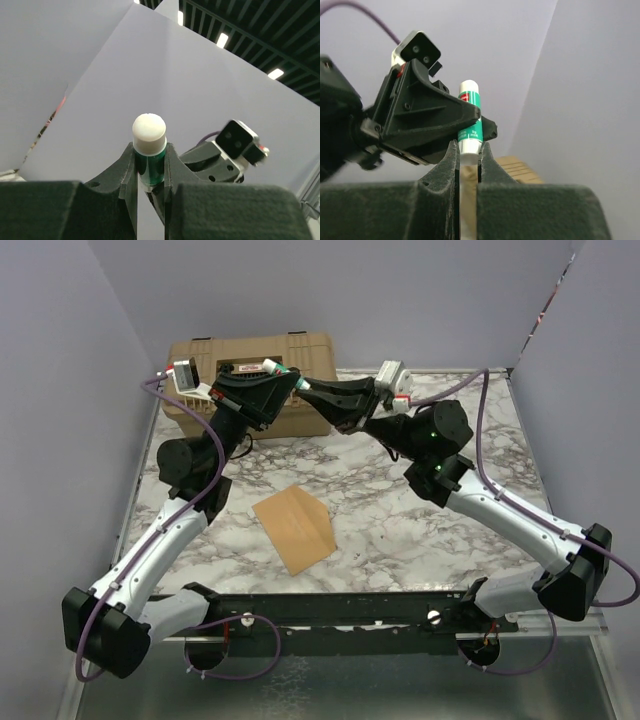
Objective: Place the letter into the envelope and seal it
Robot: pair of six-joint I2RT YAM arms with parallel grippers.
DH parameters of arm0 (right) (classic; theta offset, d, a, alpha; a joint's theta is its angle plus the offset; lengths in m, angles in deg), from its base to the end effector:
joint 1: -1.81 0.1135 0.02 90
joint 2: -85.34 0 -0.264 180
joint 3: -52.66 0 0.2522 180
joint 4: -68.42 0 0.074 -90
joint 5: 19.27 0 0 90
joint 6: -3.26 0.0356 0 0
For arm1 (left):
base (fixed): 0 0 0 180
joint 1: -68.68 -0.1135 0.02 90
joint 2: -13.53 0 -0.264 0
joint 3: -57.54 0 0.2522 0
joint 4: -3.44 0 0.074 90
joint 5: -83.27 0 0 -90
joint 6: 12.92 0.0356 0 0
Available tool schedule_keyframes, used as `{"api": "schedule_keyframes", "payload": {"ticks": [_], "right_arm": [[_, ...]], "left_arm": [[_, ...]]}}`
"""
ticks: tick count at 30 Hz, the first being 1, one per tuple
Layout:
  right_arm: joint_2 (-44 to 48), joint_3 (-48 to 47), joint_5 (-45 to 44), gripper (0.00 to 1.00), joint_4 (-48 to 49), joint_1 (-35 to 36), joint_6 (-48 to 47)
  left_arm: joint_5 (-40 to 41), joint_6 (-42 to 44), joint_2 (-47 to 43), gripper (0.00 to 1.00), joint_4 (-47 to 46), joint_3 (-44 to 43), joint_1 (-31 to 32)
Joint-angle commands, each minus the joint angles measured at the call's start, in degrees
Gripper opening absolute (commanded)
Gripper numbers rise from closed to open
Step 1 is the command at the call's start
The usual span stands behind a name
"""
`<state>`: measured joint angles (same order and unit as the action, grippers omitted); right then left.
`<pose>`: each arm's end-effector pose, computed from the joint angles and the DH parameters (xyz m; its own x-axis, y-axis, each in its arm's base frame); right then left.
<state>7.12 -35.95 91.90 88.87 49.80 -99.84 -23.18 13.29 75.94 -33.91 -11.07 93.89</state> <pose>0.1954 0.2361 0.4724 0.5382 0.2818 -0.7943 -0.7992 0.4698 -0.3749 0.2009 -0.1057 0.4492 -0.2578 -0.8297 -0.4952 0.8217 0.0813 -0.5641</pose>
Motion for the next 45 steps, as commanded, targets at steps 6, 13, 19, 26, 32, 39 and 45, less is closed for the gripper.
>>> {"api": "schedule_keyframes", "payload": {"ticks": [6, 13, 19, 26, 32, 39, 45], "right_arm": [[3.25, 0.46, -23.42, 0.0, 5.19, 0.18, 58.48], [3.18, 4.2, -33.0, 0.0, 8.29, 0.18, 82.85], [4.79, 4.33, -34.65, 0.02, 3.06, 0.18, 89.69], [7.28, 8.54, -19.95, 0.72, 22.36, 0.18, 50.82], [8.03, 5.04, 4.34, 0.78, 9.04, 0.18, 8.58], [4.59, 0.1, 8.21, 0.78, 0.7, 0.26, -9.12], [0.79, -5.1, 8.69, 0.59, -2.83, 0.26, -12.72]], "left_arm": [[-8.31, 16.14, -1.41, 0.0, -6.22, -1.41, -0.15], [-9.66, 18.69, -1.11, 0.0, -8.27, -1.72, -0.16], [-8.51, 16.82, -0.82, 0.0, -10.29, -1.49, -0.16], [-2.88, 8.96, -1.37, 0.0, -8.27, -1.48, -0.16], [0.04, -4.86, -0.85, 0.0, -4.45, -2.18, -0.16], [2.28, -12.95, -1.53, 0.0, 2.14, -3.23, -0.16], [-0.27, -15.85, -0.46, 0.0, 4.46, -4.42, -0.16]]}}
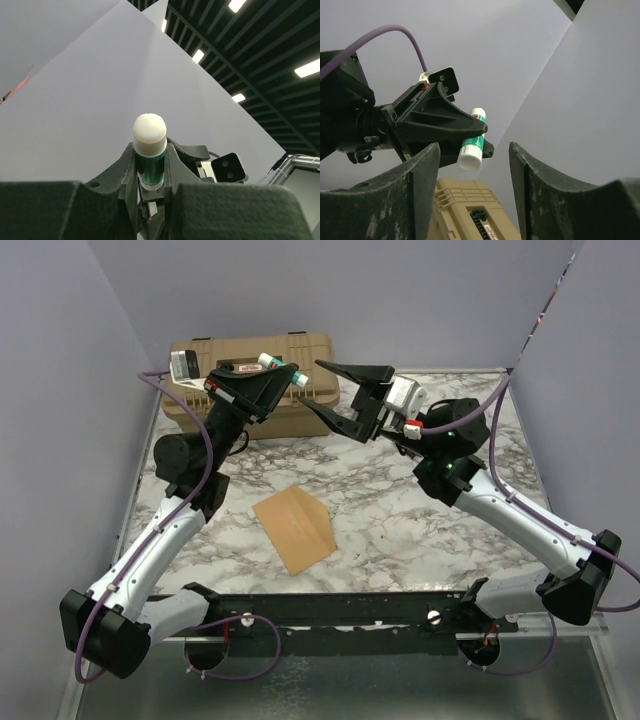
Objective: Place the letter into the envelope and seal it
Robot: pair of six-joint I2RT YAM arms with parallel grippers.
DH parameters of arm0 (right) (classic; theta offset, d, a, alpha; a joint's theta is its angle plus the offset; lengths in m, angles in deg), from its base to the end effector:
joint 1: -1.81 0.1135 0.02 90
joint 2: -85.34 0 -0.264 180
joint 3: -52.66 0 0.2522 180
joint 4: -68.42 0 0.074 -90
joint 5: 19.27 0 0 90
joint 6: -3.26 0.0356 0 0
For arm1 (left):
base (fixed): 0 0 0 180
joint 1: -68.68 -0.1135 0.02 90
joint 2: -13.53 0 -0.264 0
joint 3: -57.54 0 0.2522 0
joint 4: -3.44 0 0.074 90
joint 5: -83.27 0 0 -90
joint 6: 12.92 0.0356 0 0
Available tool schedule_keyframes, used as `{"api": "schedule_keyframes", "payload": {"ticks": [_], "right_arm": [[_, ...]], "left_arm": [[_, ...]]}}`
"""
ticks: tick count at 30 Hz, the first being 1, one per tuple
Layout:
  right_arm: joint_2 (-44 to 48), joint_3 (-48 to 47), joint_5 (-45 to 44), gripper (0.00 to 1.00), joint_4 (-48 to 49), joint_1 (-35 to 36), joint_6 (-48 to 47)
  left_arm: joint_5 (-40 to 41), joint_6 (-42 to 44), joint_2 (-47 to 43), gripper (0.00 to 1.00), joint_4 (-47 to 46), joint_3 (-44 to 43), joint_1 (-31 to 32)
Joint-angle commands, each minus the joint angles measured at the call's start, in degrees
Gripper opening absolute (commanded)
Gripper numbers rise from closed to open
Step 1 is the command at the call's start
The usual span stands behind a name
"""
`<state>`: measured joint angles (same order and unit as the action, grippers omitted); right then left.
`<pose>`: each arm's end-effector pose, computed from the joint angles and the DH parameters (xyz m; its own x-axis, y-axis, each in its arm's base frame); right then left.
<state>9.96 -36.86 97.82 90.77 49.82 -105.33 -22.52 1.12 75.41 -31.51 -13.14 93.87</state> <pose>0.1772 0.2211 0.4934 0.6661 0.3158 -0.6757 -0.7325 0.4475 -0.5130 0.1977 -0.1037 0.4598 -0.4181 -0.8350 -0.3578 0.7496 -0.0946 -0.6551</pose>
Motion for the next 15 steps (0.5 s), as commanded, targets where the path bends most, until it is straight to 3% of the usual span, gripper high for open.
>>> {"api": "schedule_keyframes", "payload": {"ticks": [1, 6, 11, 15], "right_arm": [[-2.49, -4.67, 2.83, 0.58, -5.07, 0.2, -7.32], [-3.73, -5.34, 2.97, 0.57, -4.87, 0.22, -8.63], [-5.71, -7.64, 0.14, 0.41, -5.22, 0.24, -6.97], [-6.77, -8.41, 0.33, 0.38, -6.25, 0.23, -7.81]], "left_arm": [[-0.76, -3.6, -0.08, 0.0, 2.0, -2.2, -0.14], [-0.69, -2.69, -0.29, 0.0, 2.63, -2.26, -0.12], [-1.73, -3.38, 0.15, 0.0, 2.9, -3.04, -0.13], [-1.68, -3.17, -0.09, 0.0, 3.17, -3.6, -0.14]]}}
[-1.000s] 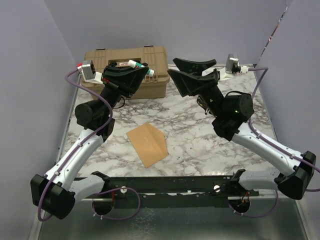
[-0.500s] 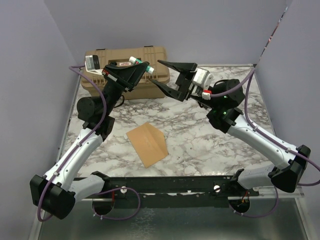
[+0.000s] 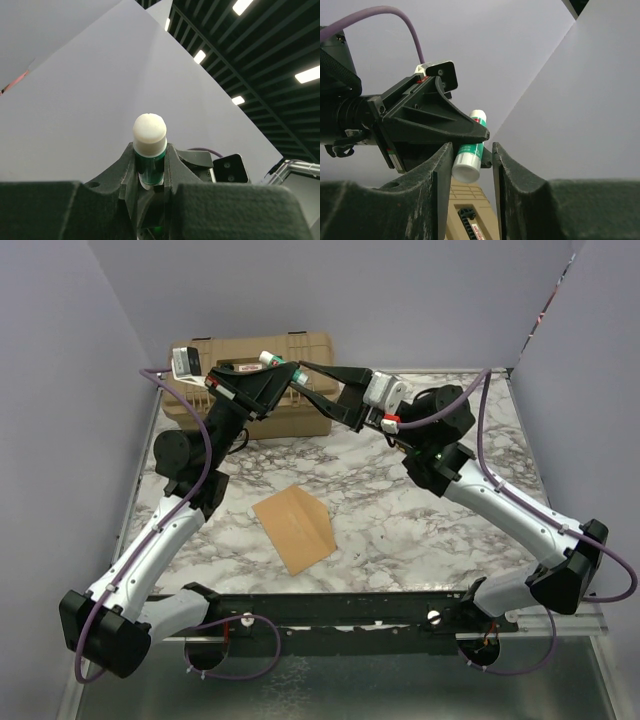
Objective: Place the letter into the envelope and seal it
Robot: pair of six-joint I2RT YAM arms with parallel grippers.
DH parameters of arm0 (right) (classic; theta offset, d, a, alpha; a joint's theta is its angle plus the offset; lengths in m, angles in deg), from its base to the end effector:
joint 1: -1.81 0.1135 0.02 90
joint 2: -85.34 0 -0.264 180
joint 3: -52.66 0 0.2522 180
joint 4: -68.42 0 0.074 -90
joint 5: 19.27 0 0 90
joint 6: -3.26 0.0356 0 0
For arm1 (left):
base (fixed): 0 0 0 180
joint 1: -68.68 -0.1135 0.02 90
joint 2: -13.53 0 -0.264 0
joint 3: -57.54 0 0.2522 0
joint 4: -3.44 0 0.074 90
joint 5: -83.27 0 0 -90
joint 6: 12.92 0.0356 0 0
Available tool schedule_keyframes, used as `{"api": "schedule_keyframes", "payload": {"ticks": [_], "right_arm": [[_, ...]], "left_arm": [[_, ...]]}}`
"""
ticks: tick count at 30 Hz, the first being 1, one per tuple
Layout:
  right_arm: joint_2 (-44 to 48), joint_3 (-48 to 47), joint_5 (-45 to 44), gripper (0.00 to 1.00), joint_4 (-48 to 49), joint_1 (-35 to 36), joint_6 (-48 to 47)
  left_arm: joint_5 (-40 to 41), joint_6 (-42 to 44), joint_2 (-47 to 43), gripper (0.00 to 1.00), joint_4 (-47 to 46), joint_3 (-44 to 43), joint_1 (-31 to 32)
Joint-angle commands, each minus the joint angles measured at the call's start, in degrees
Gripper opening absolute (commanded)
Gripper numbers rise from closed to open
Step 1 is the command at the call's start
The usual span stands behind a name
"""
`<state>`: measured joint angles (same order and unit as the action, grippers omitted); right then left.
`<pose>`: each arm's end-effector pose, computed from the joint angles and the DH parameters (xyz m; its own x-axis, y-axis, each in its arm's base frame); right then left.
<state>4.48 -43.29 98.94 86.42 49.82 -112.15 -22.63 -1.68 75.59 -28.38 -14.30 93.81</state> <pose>0.1948 0.2416 0.4973 0.7246 0.2399 -0.6460 -0.6742 0.4407 -0.5926 0.2003 -0.1047 0.4614 -0.4653 -0.8236 -0.3242 0.7053 -0.1238 -0.6980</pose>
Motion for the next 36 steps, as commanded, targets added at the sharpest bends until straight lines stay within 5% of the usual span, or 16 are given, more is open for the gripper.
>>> {"api": "schedule_keyframes", "payload": {"ticks": [1, 7, 14, 17, 22, 26, 30, 36], "right_arm": [[-1.35, -1.96, -0.63, 0.39, -2.05, 0.24, -1.18], [-1.52, -2.25, -0.79, 0.37, -2.61, 0.24, -1.92], [-1.07, -2.08, -1.48, 0.05, -0.82, 0.24, -0.44], [-0.64, -1.26, -3.56, 0.0, 0.46, 0.25, 1.28], [1.75, 2.14, -6.97, 0.0, 1.73, 0.16, 3.08], [4.35, 4.93, -6.73, 0.0, 1.37, 0.11, 4.03], [5.63, 7.08, -6.4, 0.0, 1.18, -0.06, 5.28], [6.35, 8.83, -7.57, 0.0, 1.56, -0.87, 6.3]], "left_arm": [[-1.66, -0.27, -0.34, 0.0, 0.17, -2.53, -0.06], [-1.81, 0.02, -0.36, 0.0, 0.32, -2.82, 0.0], [-1.9, 0.31, -0.45, 0.01, 0.47, -2.13, -0.05], [-2.81, 2.34, -0.41, 0.17, 2.69, -3.32, -0.07], [-4.03, 9.63, -1.24, 0.68, 11.58, -6.66, -0.07], [-4.48, 13.37, -1.26, 0.85, 18.74, -9.4, -0.31], [-10.1, 10.17, 1.5, 0.85, 20.02, -11.56, -1.79], [-16.25, -0.02, 3.38, 0.7, 12.47, -9.47, -5.86]]}}
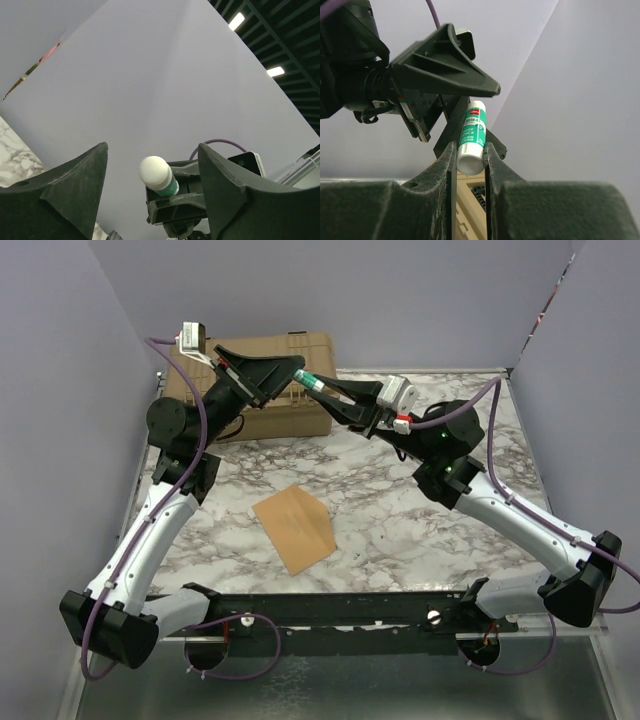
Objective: Place the letter into the envelope and seal it
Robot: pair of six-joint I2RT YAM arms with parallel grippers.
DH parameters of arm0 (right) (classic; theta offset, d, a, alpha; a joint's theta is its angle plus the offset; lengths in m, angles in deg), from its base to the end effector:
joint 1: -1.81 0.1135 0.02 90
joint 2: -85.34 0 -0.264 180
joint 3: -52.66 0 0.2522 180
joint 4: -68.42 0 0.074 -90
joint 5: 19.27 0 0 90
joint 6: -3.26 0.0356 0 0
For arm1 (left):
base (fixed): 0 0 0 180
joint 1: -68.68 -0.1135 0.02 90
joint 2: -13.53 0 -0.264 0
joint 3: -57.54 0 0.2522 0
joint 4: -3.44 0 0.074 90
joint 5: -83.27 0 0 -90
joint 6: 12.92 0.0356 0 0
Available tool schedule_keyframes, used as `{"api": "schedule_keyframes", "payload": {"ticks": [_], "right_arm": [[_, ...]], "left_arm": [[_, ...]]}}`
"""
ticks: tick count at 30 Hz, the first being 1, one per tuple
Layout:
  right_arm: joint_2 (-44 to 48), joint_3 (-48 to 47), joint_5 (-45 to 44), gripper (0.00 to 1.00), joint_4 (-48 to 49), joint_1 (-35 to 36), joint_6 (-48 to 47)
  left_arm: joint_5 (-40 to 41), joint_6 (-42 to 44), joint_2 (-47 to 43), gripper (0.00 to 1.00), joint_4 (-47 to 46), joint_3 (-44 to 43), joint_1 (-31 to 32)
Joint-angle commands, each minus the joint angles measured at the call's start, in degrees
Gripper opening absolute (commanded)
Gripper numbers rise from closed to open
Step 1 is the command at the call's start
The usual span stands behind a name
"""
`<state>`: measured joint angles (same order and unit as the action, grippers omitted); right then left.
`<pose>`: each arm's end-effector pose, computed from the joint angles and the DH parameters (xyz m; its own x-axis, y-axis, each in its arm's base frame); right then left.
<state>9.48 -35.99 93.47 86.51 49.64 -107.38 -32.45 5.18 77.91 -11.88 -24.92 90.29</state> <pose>0.1866 0.2265 0.4802 0.6419 0.2244 -0.7332 -0.7266 0.4834 -0.4882 0.2120 -0.1006 0.4882 -0.4765 -0.7323 -0.4864 0.6942 0.0261 -0.7193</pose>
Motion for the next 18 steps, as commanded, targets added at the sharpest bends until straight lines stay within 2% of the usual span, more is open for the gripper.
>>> {"api": "schedule_keyframes", "payload": {"ticks": [1, 4, 13, 16, 18], "right_arm": [[1.46, 1.74, -2.15, 0.0, 1.61, -0.8, 1.57], [1.48, 2.23, -2.63, 0.0, 2.06, -1.14, 1.72], [1.32, 3.03, -3.36, 0.0, 2.64, -1.94, 1.06], [1.68, 3.17, -3.52, 0.0, 2.74, -2.12, 0.88], [1.82, 3.18, -2.64, 0.01, 2.36, -2.21, 0.73]], "left_arm": [[-6.59, -7.42, 1.09, 0.67, -4.28, 1.22, -2.49], [-7.06, -8.26, 1.06, 0.6, -4.56, 1.36, -2.57], [-6.91, -8.31, 0.32, 0.49, -4.58, 2.91, -2.77], [-6.4, -7.79, 0.05, 0.41, -4.49, 3.46, -2.88], [-6.07, -7.65, 0.02, 0.33, -4.42, 3.42, -2.84]]}}
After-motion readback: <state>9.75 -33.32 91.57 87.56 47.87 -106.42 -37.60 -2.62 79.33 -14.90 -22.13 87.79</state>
